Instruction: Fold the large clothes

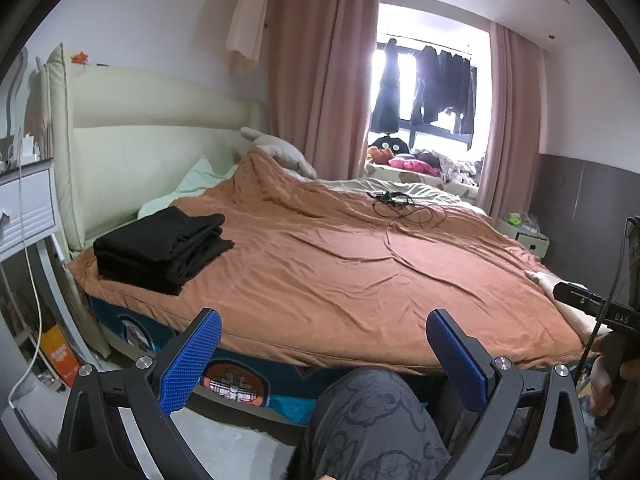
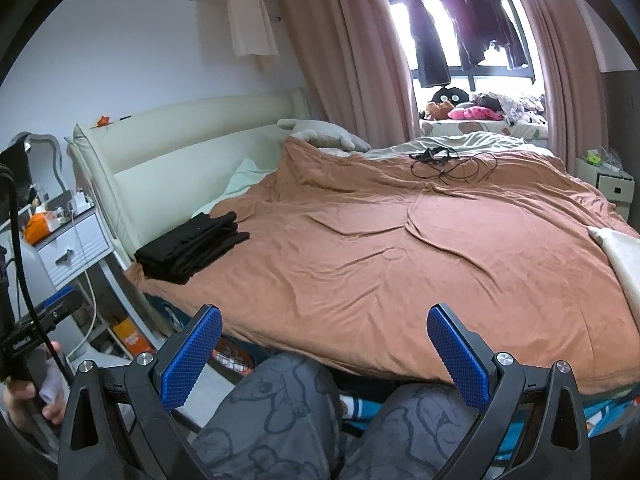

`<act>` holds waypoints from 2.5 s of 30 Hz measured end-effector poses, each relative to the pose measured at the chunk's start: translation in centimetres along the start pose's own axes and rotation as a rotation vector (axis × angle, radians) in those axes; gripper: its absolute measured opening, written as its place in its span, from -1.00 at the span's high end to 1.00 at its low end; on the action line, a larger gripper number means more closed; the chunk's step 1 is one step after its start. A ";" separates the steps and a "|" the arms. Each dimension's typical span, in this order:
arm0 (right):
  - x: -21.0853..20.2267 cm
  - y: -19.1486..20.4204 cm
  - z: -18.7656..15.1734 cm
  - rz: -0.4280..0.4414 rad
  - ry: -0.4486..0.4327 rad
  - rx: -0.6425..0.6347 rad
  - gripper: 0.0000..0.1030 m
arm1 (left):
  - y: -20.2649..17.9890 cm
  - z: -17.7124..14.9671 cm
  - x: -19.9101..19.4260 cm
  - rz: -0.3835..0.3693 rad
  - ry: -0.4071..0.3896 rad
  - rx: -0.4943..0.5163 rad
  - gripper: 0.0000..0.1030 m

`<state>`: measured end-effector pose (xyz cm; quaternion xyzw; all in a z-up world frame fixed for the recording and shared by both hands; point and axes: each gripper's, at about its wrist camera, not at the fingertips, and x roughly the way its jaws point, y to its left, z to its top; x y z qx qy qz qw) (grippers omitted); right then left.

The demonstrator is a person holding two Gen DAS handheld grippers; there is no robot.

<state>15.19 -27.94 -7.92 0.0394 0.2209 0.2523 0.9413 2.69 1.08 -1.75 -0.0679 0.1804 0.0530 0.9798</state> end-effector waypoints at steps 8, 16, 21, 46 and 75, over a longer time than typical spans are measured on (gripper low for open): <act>-0.2 0.5 -0.1 -0.010 0.002 -0.011 -1.00 | -0.1 0.1 -0.1 0.001 -0.005 0.003 -0.99; -0.3 0.6 0.1 -0.018 0.004 -0.013 -1.00 | -0.7 0.2 -0.5 0.022 -0.008 0.001 -0.99; -0.3 0.6 0.1 -0.019 0.003 -0.019 -1.00 | -1.0 0.2 -0.7 0.012 -0.012 0.012 -0.99; -0.4 0.6 0.1 -0.016 0.008 -0.013 -1.00 | -0.9 0.2 -1.0 0.024 -0.012 0.007 -0.99; -0.2 0.4 -0.4 -0.010 0.020 0.009 -1.00 | -1.2 -0.1 -0.9 0.027 -0.015 0.023 -0.99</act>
